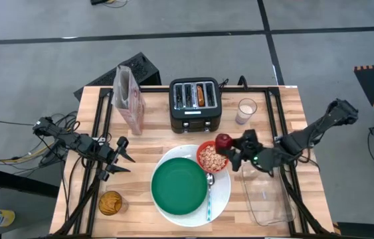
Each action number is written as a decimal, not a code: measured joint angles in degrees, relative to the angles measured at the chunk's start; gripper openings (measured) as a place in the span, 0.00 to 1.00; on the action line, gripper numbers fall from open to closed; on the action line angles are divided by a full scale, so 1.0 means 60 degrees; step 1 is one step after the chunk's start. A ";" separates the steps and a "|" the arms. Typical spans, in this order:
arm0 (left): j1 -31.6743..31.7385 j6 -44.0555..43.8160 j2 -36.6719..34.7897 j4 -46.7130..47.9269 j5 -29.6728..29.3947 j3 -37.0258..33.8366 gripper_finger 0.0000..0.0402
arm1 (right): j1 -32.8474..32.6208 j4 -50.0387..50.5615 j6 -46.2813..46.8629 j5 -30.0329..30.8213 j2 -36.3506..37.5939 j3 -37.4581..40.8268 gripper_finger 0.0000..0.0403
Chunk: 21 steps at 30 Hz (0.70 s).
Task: Arrange a breakfast setting
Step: Put the apple on the plate
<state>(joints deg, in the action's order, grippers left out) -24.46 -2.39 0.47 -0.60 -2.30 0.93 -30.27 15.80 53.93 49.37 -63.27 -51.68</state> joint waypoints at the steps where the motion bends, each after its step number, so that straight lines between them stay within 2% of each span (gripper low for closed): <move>1: 0.0003 0.0000 0.0000 0.0000 -0.0001 0.0000 0.44 | 0.0113 -0.0305 -0.0511 -0.0105 -0.0149 0.0000 0.72; 5: 0.0002 0.0000 0.0000 0.0000 -0.0001 0.0000 0.44 | 0.0516 -0.1575 -0.2035 -0.1012 -0.0787 0.0000 0.72; 10: 0.0000 0.0000 0.0000 0.0000 0.0002 0.0000 0.44 | 0.0878 -0.2475 -0.2791 -0.2182 -0.1633 0.0000 0.72; 15: 0.0001 0.0000 0.0000 0.0000 -0.0001 0.0000 0.44 | 0.1087 -0.2978 -0.2629 -0.3091 -0.2344 0.0000 0.72; 21: -0.0001 0.0000 0.0000 0.0000 -0.0001 0.0000 0.44 | 0.0964 -0.3357 -0.1584 -0.3487 -0.3293 0.0000 0.72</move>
<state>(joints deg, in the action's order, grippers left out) -24.47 -2.39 0.47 -0.60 -2.31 0.93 -24.49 -4.35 44.42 28.45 -83.03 -51.68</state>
